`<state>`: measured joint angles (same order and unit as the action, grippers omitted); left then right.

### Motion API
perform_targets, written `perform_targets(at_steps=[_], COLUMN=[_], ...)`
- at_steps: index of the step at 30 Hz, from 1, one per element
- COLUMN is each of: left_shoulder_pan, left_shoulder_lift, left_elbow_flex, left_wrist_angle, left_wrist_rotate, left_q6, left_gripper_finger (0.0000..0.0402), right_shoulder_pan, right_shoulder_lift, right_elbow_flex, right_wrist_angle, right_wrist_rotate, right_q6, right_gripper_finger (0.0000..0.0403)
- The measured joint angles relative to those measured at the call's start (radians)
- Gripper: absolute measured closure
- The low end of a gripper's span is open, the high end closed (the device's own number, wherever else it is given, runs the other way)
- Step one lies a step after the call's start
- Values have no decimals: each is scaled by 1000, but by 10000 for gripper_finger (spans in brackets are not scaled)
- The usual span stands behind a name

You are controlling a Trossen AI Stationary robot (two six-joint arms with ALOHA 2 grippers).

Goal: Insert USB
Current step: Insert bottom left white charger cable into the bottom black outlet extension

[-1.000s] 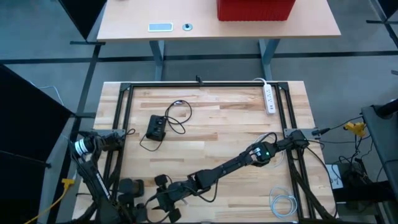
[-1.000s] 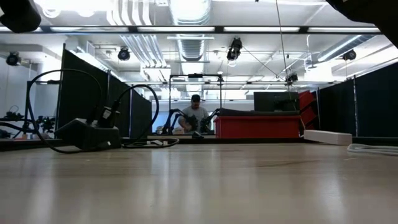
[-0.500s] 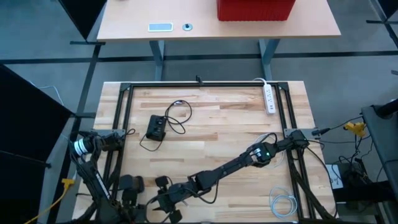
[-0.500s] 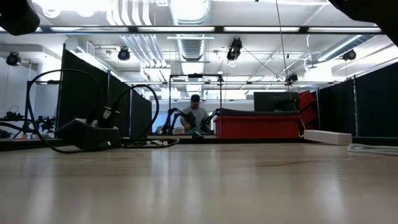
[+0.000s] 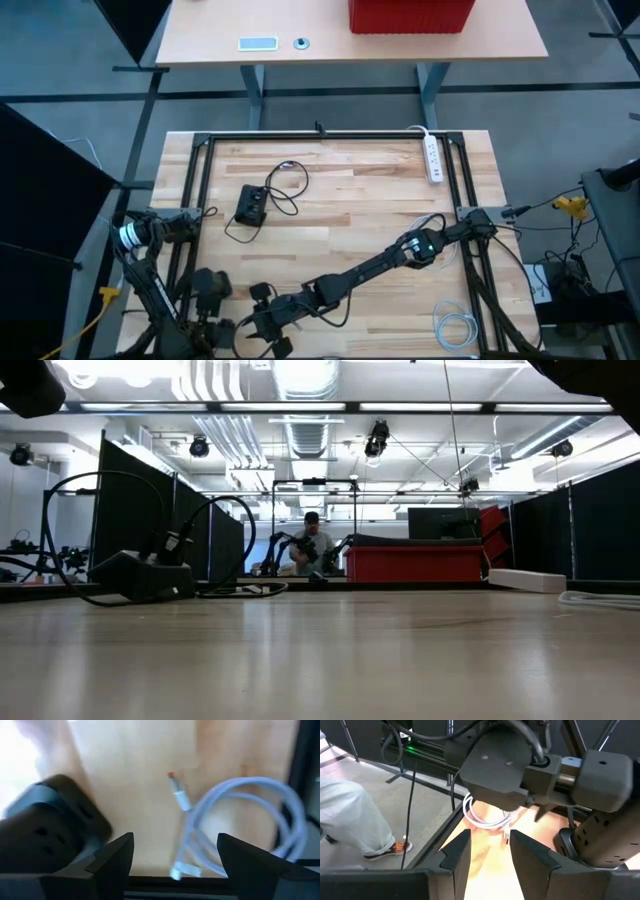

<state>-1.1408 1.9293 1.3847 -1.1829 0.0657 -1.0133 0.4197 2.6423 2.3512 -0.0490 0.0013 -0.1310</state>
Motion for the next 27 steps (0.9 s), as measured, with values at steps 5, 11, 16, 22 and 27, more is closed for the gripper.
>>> perform_targets(at_steps=[5,11,16,22,27], left_shoulder_pan=[-8,-10,-10,-9,-9], left_shoulder_lift=[-1,4,5,-1,0], left_elbow_flex=[4,-47,-119,-164,-154], left_wrist_angle=[118,139,244,341,329], left_wrist_rotate=[47,4,28,55,53], left_q6=[-46,-81,-97,-132,-167], left_gripper_finger=[126,126,126,131,220], right_shoulder_pan=[0,0,6,8,8], right_shoulder_lift=[0,0,0,1,1], right_elbow_flex=[0,0,0,0,0], right_wrist_angle=[-2,0,-1,-3,-10], right_wrist_rotate=[0,0,0,-1,0], right_q6=[-1,-1,0,-1,-8], right_gripper_finger=[290,301,301,291,288])
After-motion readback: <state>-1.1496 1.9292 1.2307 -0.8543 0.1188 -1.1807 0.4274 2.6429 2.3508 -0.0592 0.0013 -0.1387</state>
